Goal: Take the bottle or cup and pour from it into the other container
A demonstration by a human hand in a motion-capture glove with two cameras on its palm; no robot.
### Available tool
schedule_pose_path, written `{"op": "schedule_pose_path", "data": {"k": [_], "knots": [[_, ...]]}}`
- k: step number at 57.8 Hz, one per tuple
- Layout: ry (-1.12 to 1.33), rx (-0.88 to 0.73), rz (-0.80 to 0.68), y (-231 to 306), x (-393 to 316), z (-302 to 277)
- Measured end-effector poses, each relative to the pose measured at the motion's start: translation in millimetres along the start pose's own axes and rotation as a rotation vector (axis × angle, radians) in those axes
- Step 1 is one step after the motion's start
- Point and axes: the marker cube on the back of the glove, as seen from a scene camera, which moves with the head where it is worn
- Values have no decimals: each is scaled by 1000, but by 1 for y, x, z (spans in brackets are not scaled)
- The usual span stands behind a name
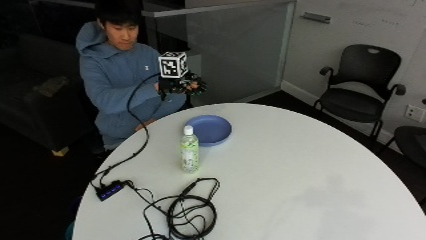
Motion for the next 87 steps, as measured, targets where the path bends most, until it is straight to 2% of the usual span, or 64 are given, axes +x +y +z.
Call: {"op": "schedule_pose_path", "data": {"k": [46,74,87], "knots": [[38,-26,-9,4,6,-5],[90,30,38,32,62,-21],[39,88,75,51,103,-29]]}}
